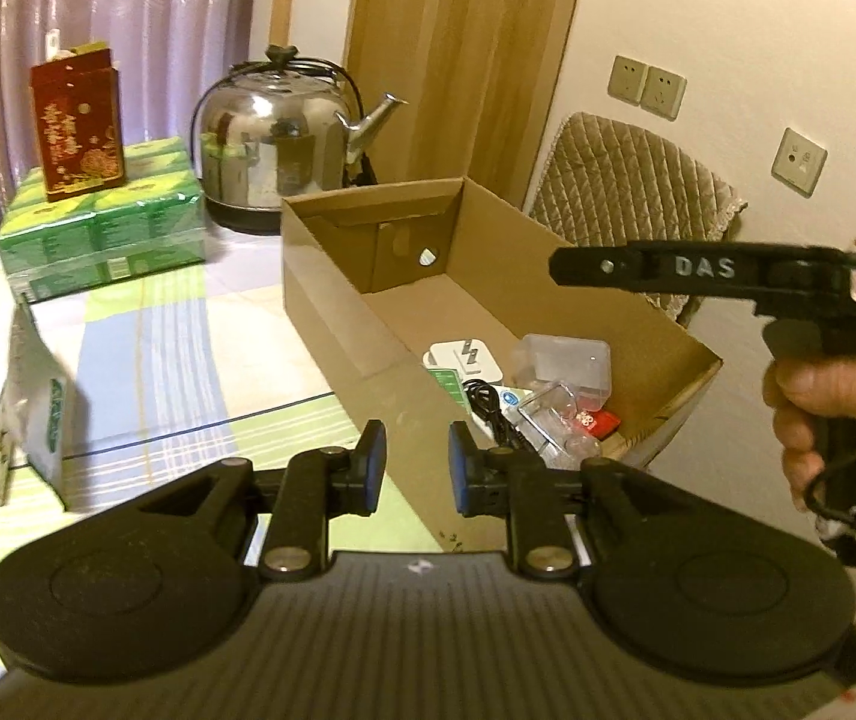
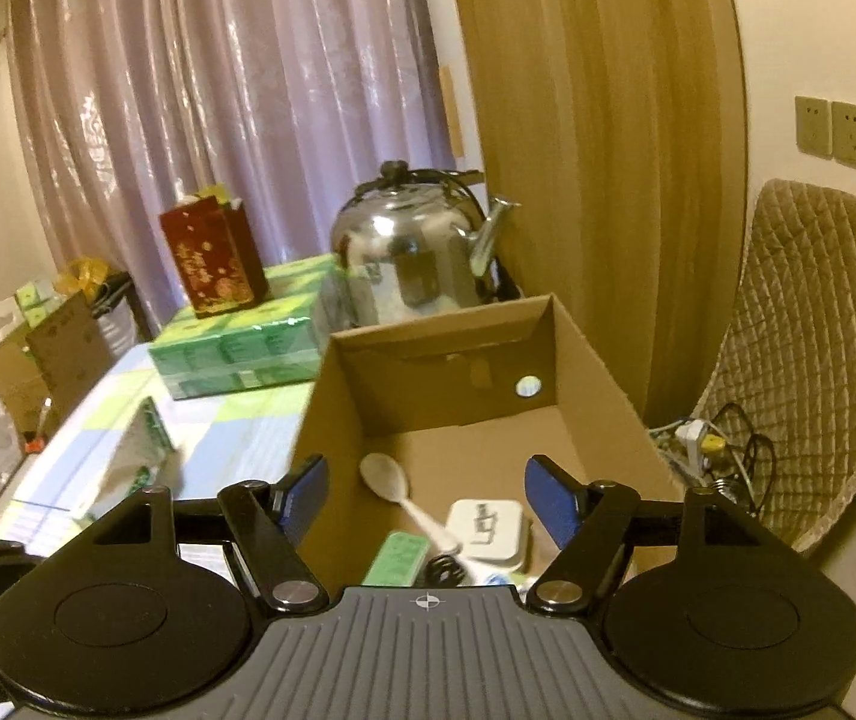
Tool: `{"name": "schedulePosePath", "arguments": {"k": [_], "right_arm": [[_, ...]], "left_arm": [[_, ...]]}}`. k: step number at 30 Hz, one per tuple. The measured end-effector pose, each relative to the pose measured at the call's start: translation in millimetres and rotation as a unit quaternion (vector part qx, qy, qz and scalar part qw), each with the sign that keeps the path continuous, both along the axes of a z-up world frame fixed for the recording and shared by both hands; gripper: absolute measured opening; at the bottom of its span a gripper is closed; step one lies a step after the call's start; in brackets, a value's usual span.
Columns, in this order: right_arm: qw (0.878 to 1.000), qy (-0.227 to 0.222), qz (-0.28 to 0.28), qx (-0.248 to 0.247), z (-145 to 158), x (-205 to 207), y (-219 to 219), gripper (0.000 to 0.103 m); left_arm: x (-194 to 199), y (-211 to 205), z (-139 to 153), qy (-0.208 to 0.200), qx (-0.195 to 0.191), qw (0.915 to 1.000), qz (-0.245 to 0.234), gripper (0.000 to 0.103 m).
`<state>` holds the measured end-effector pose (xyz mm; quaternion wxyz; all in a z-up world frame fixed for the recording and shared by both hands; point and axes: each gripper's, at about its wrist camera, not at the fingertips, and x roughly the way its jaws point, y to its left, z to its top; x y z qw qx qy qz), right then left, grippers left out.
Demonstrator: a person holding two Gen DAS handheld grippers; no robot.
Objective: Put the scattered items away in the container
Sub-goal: 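Withdraw both tools from the cardboard box back over the table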
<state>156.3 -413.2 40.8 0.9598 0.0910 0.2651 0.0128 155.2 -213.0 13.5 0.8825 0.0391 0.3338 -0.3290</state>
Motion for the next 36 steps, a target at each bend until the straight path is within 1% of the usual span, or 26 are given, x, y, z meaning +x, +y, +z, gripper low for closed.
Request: {"name": "schedulePosePath", "arguments": {"k": [3, 5, 7, 9, 11, 12, 15, 16, 17, 18, 20, 21, 23, 30, 32, 36], "right_arm": [[1.0, -0.004, 0.011, 0.003, 4, -15, 16, 0.074], [1.0, -0.007, 0.02, 0.002, 6, -26, 29, 0.075], [1.0, -0.009, 0.028, 0.005, 7, -35, 42, 0.077], [0.999, -0.004, 0.035, 0.009, 7, -42, 56, 0.08], [0.999, -0.001, 0.054, 0.006, 6, -47, 72, 0.081], [0.998, -0.001, 0.061, 0.0, 5, -50, 80, 0.082], [0.996, 0.001, 0.086, -0.013, 3, -54, 104, 0.084], [0.995, 0.004, 0.094, -0.014, 2, -55, 110, 0.086], [0.995, 0.008, 0.102, -0.015, 0, -55, 118, 0.087], [0.994, 0.009, 0.108, -0.017, -1, -56, 124, 0.089], [0.993, 0.011, 0.118, -0.02, -5, -56, 136, 0.091], [0.992, 0.012, 0.123, -0.02, -7, -55, 141, 0.091], [0.991, 0.017, 0.131, -0.018, -10, -52, 152, 0.092], [0.986, 0.023, 0.161, -0.029, -16, -44, 179, 0.094], [0.985, 0.027, 0.166, -0.034, -19, -39, 185, 0.095], [0.983, 0.033, 0.174, -0.039, -23, -32, 195, 0.096]], "left_arm": [[-7, 17, 1, -0.002, 0.003, 0.9999, 0.012, 0.019], [-11, 31, 1, -0.002, 0.005, 0.9997, 0.024, 0.022], [-16, 47, -1, -0.003, 0.009, 0.9993, 0.036, 0.022], [-20, 65, -3, -0.005, 0.014, 0.9987, 0.049, 0.024], [-23, 83, -6, -0.005, 0.018, 0.9977, 0.065, 0.038], [-25, 94, -8, -0.004, 0.02, 0.9969, 0.076, 0.041], [-29, 126, -13, -0.001, 0.02, 0.9937, 0.11, 0.055], [-30, 137, -15, 0.001, 0.022, 0.9926, 0.119, 0.065], [-31, 148, -16, 0.002, 0.025, 0.9915, 0.128, 0.069], [-33, 158, -18, 0.002, 0.027, 0.9903, 0.136, 0.07], [-37, 177, -22, 0.005, 0.033, 0.9875, 0.154, 0.078], [-38, 187, -23, 0.006, 0.036, 0.9862, 0.162, 0.079], [-40, 204, -25, 0.009, 0.042, 0.9834, 0.176, 0.087], [-39, 248, -26, 0.011, 0.049, 0.9752, 0.216, 0.096], [-37, 256, -27, 0.011, 0.05, 0.9734, 0.223, 0.098], [-29, 264, -31, 0.015, 0.051, 0.9718, 0.23, 0.099]]}}
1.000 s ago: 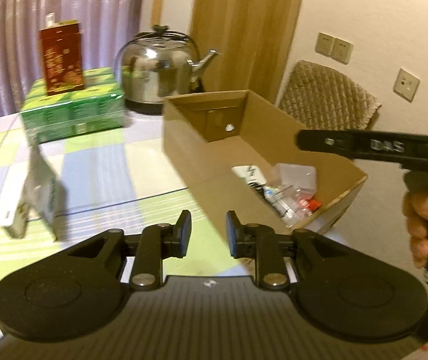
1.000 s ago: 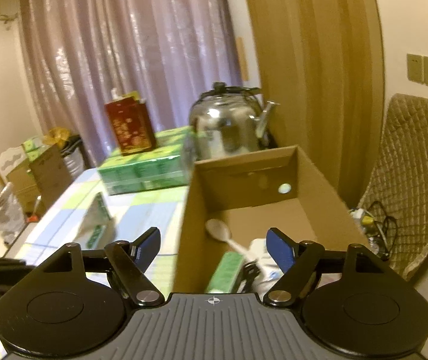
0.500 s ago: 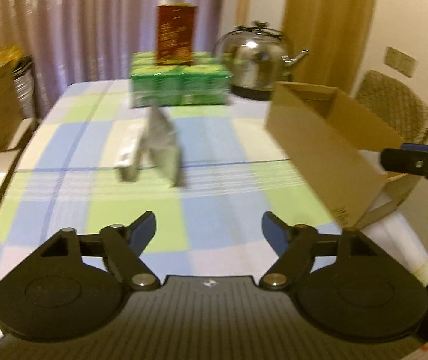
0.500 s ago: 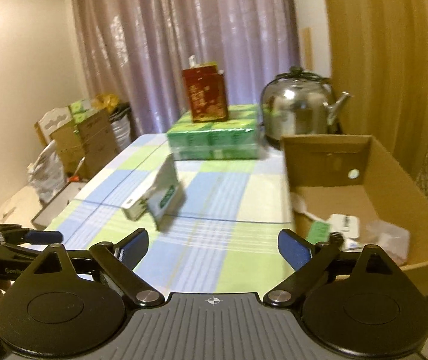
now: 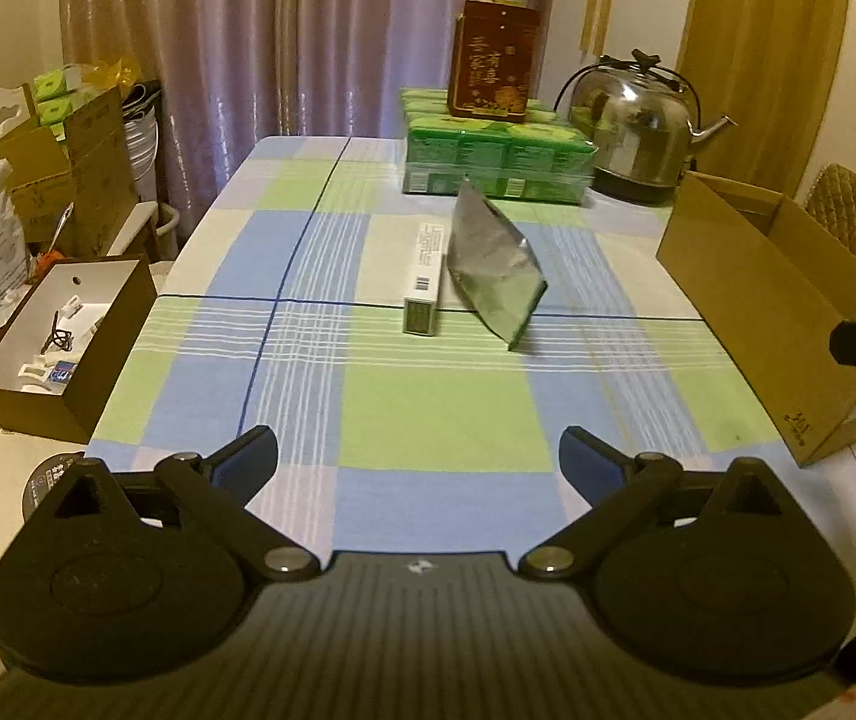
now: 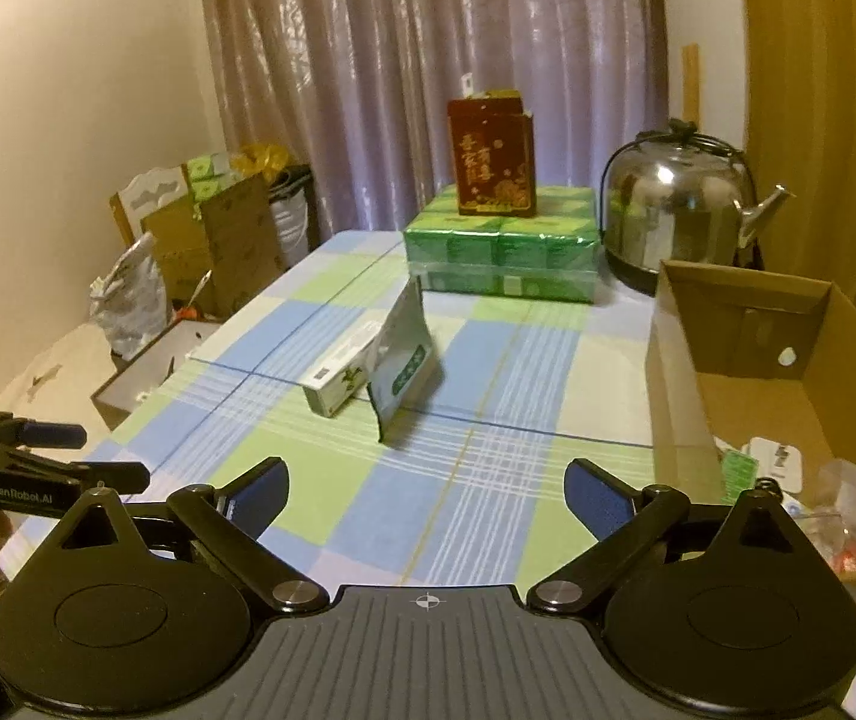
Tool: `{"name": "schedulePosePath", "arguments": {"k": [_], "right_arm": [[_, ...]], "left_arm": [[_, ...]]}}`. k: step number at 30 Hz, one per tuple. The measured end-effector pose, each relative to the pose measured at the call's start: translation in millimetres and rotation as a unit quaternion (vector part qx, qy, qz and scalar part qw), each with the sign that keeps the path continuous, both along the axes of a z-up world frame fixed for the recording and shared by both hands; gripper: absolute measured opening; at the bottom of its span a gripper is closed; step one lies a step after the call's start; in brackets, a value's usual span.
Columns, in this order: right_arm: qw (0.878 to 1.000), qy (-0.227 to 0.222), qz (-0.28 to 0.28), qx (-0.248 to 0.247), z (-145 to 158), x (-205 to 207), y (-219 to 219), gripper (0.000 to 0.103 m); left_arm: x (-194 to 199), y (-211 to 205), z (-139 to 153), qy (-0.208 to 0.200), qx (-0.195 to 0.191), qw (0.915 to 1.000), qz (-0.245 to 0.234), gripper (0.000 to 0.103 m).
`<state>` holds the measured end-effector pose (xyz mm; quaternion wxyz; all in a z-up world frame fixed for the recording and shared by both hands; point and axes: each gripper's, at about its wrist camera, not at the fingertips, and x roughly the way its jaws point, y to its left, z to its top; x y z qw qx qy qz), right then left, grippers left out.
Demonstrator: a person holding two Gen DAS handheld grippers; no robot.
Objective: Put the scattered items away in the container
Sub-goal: 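Withdraw both tools from the cardboard box back over the table, then grasp the white medicine box with the left tool while the right tool grasps the foil packet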
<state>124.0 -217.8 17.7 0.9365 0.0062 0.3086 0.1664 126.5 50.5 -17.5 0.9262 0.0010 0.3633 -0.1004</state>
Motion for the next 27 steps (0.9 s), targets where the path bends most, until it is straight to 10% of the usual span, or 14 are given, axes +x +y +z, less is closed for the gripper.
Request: {"name": "schedulePosePath", "arguments": {"k": [27], "right_arm": [[0.999, 0.034, 0.023, -0.022, -25, 59, 25, 0.101]], "left_arm": [[53, -7, -35, 0.023, 0.012, 0.9995, -0.02, 0.101]]}}
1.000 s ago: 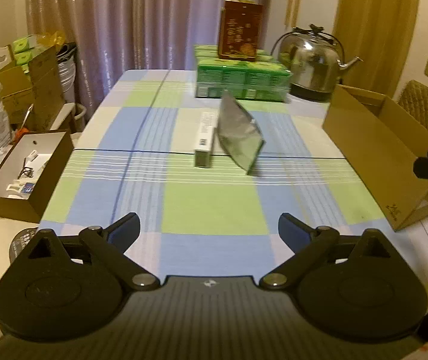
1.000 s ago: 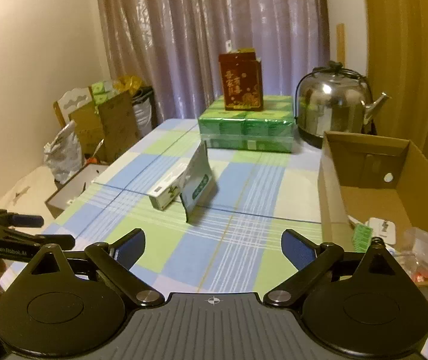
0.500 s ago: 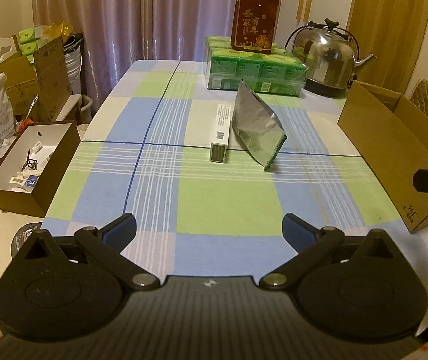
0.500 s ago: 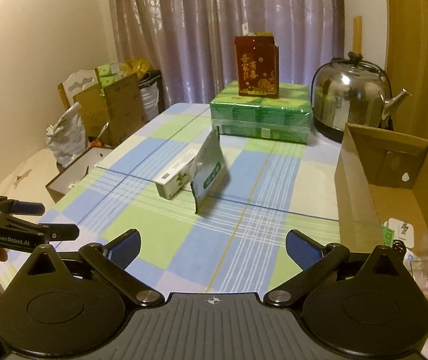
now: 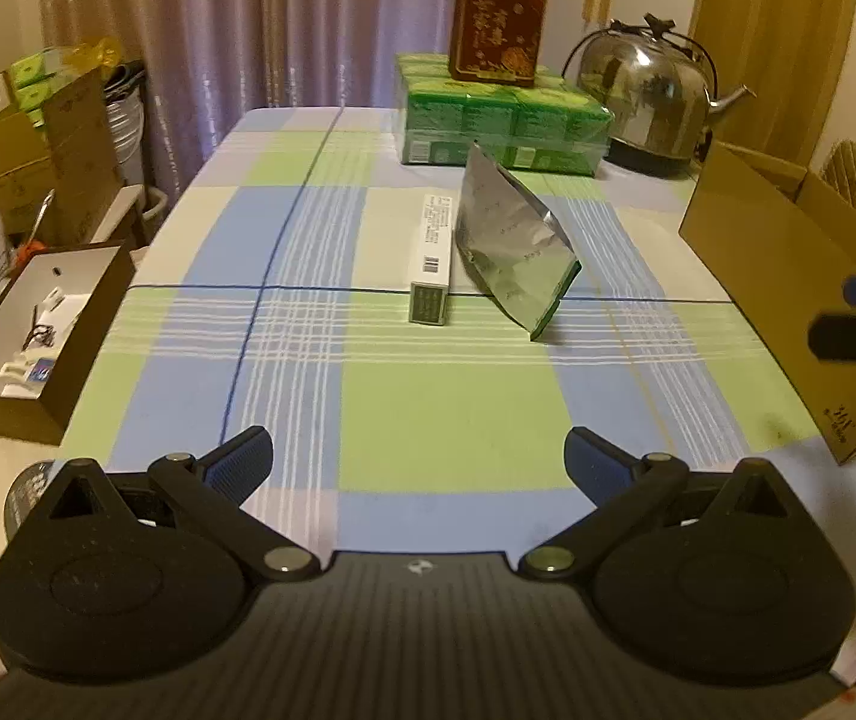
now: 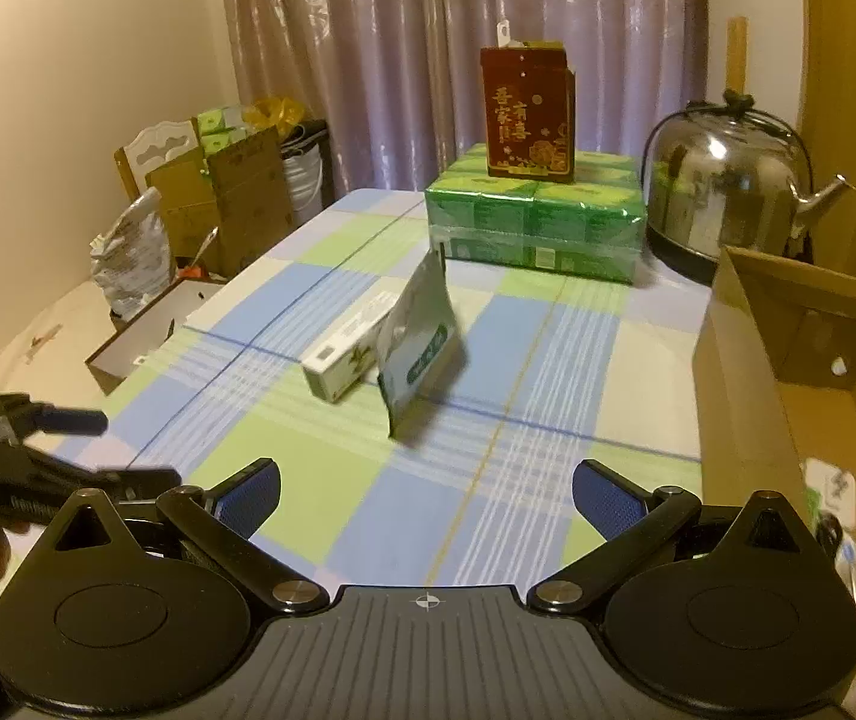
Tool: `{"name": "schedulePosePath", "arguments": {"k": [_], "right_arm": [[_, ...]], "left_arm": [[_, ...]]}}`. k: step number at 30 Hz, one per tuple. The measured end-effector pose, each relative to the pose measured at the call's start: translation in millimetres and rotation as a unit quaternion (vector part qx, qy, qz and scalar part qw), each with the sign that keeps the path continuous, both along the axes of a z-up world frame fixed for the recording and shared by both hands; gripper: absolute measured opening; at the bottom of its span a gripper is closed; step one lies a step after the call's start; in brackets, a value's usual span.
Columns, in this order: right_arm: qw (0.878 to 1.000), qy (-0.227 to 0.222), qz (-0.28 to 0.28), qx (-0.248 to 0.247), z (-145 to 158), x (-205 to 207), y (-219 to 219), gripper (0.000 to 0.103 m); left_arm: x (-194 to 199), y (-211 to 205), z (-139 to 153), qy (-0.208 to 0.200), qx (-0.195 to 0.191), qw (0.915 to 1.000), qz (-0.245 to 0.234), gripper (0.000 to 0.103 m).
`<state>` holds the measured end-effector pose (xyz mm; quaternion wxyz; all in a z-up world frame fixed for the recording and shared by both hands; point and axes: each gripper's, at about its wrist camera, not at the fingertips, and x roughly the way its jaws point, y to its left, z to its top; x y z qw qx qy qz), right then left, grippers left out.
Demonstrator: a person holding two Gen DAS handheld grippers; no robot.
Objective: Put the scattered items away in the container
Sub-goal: 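Grasp the white medicine box with the left tool while the right tool grasps the foil packet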
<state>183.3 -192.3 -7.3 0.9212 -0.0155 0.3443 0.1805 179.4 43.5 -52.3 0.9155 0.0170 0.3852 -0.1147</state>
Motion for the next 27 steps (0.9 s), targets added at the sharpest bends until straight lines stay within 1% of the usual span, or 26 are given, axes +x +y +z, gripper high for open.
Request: {"name": "schedulePosePath", "arguments": {"k": [6, 11, 14, 16, 18, 19, 20, 21, 23, 25, 27], "right_arm": [[1.0, 0.01, 0.005, 0.007, -6, 58, 14, 0.101], [0.999, 0.034, 0.007, 0.015, -18, 114, 30, 0.101], [0.998, 0.052, 0.014, 0.011, -28, 146, 42, 0.101], [0.998, 0.064, 0.018, 0.014, -34, 163, 48, 0.1], [0.997, 0.075, 0.021, 0.016, -42, 179, 54, 0.099], [0.996, 0.08, 0.02, 0.017, -45, 185, 56, 0.097], [0.996, 0.086, 0.018, 0.019, -50, 192, 57, 0.095], [0.995, 0.093, 0.016, 0.022, -54, 198, 59, 0.093], [0.993, 0.11, 0.01, 0.038, -64, 209, 58, 0.091], [0.992, 0.119, 0.004, 0.042, -70, 217, 60, 0.087], [0.992, 0.122, 0.004, 0.037, -75, 223, 62, 0.086]], "left_arm": [[44, -7, -17, -0.007, 0.006, 0.9999, -0.014, 0.101], [90, -8, -33, -0.017, 0.01, 0.9995, -0.025, 0.101], [117, -7, -36, -0.019, 0.0, 0.9993, -0.032, 0.099], [130, -8, -37, -0.022, 0.001, 0.9989, -0.041, 0.098], [142, -11, -40, -0.025, 0.005, 0.9983, -0.053, 0.094], [147, -12, -42, -0.026, 0.008, 0.998, -0.058, 0.09], [152, -14, -44, -0.025, 0.01, 0.9976, -0.064, 0.084], [156, -17, -46, -0.024, 0.012, 0.9972, -0.07, 0.08], [164, -21, -51, -0.018, 0.016, 0.9965, -0.08, 0.065], [170, -24, -54, -0.017, 0.013, 0.9963, -0.083, 0.063], [173, -26, -57, -0.017, 0.014, 0.996, -0.086, 0.06]]}}
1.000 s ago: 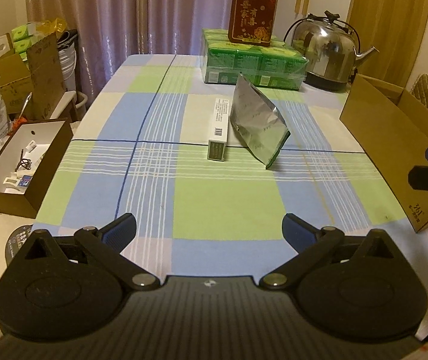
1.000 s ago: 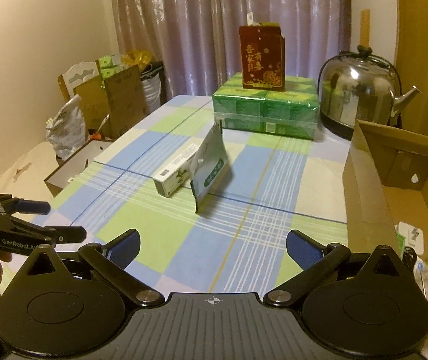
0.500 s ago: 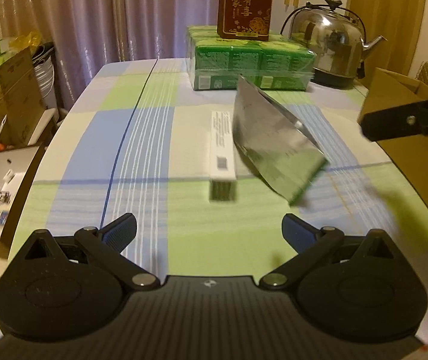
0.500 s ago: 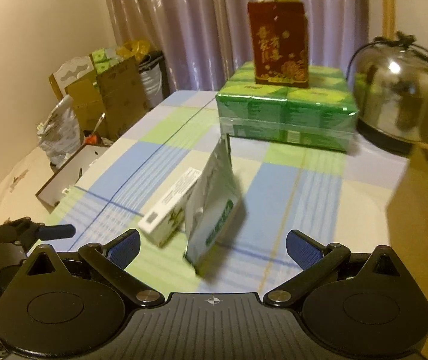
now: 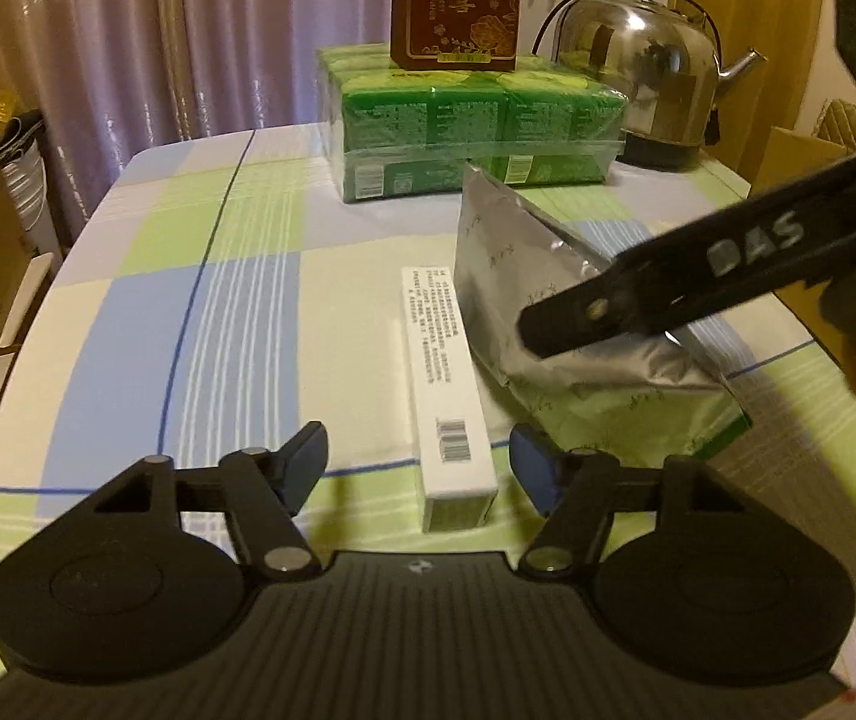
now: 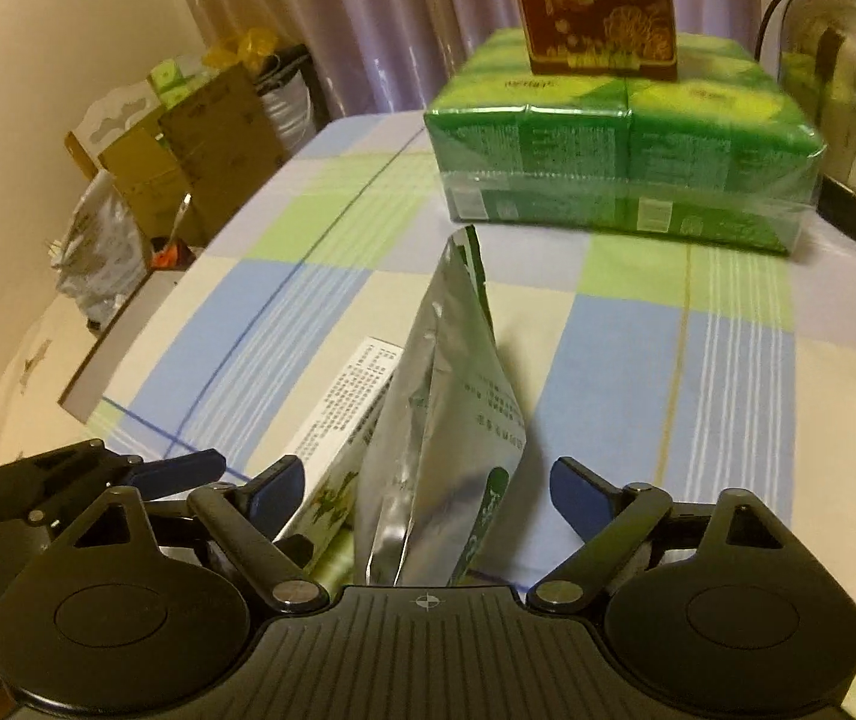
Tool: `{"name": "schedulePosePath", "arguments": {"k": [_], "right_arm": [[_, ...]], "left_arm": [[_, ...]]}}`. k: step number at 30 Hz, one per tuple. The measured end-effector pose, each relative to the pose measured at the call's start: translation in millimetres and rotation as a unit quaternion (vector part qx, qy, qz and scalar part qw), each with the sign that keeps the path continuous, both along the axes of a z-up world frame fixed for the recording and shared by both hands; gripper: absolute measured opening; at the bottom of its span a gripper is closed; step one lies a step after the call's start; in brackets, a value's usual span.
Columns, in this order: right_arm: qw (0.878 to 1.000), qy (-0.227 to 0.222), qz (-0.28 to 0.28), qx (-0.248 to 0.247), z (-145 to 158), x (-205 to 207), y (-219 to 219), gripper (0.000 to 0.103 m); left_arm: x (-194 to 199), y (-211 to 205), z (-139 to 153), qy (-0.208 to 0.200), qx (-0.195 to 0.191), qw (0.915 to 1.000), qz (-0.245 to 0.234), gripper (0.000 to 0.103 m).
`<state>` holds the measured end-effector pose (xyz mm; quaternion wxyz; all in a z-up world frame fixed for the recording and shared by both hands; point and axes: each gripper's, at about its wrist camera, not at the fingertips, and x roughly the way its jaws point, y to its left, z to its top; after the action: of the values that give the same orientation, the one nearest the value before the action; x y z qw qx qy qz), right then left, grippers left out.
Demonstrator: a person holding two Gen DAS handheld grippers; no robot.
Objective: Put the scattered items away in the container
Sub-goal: 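Grasp the white medicine box with the left tool while the right tool grasps the foil packet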
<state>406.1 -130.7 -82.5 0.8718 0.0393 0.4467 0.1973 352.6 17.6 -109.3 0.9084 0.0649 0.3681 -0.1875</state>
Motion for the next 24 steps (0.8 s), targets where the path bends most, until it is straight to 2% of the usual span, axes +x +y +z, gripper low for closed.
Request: {"name": "schedulePosePath", "arguments": {"k": [1, 3, 4, 5, 6, 10, 14, 17, 24], "right_arm": [[1.0, 0.0, 0.001, -0.003, -2, 2, 2, 0.085], [1.0, 0.002, 0.001, -0.006, -5, 6, 6, 0.081], [1.0, 0.004, 0.001, -0.006, -6, 8, 8, 0.078], [1.0, 0.006, 0.002, -0.009, -7, 10, 9, 0.077], [1.0, 0.006, 0.003, -0.013, -8, 10, 12, 0.075], [1.0, 0.014, -0.004, -0.017, -12, 10, 10, 0.048], [1.0, 0.013, -0.007, -0.027, -8, -6, 1, 0.045], [0.999, 0.017, -0.018, -0.022, -1, -32, -14, 0.044], [0.998, 0.034, -0.051, -0.031, 9, -141, -63, 0.044]], "left_arm": [[1, -1, -1, 0.0, 0.002, 1.0, -0.001, 0.056], [4, -2, -2, 0.005, 0.001, 1.0, 0.001, 0.041], [5, -2, -3, 0.009, 0.0, 1.0, 0.004, 0.03], [5, -3, -3, 0.011, 0.001, 0.9999, 0.006, 0.022], [5, -4, -3, 0.011, 0.003, 0.9999, 0.009, 0.021], [-2, -7, -1, 0.018, 0.006, 0.9998, 0.009, 0.021], [-23, -13, 4, 0.029, 0.006, 0.9995, 0.005, 0.021], [-51, -20, 11, 0.039, 0.001, 0.9992, 0.001, 0.021], [-138, -58, 22, 0.056, 0.006, 0.9975, -0.042, 0.021]]}}
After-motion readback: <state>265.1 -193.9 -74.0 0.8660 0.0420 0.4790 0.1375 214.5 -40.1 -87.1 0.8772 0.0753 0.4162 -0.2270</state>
